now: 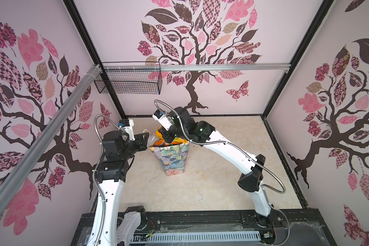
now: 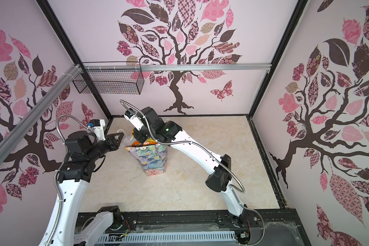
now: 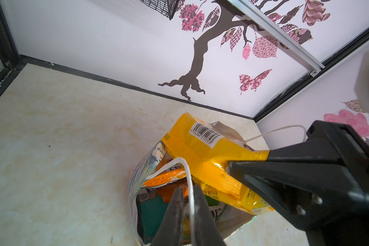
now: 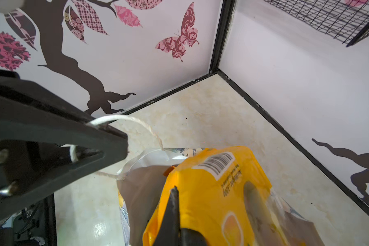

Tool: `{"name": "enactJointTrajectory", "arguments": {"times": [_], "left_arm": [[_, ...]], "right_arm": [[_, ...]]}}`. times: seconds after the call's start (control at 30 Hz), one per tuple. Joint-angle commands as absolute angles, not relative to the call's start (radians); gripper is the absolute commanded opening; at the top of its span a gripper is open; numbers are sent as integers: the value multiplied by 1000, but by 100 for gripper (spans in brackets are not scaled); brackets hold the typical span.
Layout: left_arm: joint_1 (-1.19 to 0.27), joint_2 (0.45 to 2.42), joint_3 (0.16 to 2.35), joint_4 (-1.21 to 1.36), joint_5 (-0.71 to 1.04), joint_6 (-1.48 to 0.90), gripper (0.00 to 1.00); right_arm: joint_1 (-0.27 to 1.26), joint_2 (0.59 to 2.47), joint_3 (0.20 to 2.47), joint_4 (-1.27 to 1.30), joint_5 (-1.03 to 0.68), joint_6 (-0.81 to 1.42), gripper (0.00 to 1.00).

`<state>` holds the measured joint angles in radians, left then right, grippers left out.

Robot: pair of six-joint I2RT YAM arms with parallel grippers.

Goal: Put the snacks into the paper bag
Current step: 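Lower the yellow candy bag into the paper bag opening with the right gripper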

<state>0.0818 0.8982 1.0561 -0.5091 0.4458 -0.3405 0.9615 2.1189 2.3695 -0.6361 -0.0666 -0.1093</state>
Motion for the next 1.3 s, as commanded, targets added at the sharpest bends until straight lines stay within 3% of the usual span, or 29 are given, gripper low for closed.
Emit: {"name": "enactJointTrajectory", "arguments": {"times": [0.0,0.3,0.6,1.03,1.13,1.17,1.23,1.27], "left_arm": [[89,894,1034,-488,434,-333,14],[89,896,1036,-499,418,-327,14],[90,897,1038,-502,413,-326,14],[90,884,1034,-502,409,-321,14],[90,884,1035,-501,408,-319,14],[89,884,1035,-502,408,-320,14],[90,888,1039,-504,409,-318,14],[89,889,1040,-505,408,-318,14]], "right_arm": [[962,2061,2386,-653,-105,-148,0],[1017,2114,2522,-811,-134,-201,0],[1018,1968,2382,-748,-67,-230,0],[1017,2128,2470,-803,-9,-252,0],[1017,2158,2532,-834,-13,-232,9],[1017,2159,2555,-839,-17,-217,17],[1017,2149,2586,-836,-11,-180,43],[1018,2137,2595,-831,-7,-162,47]]}}
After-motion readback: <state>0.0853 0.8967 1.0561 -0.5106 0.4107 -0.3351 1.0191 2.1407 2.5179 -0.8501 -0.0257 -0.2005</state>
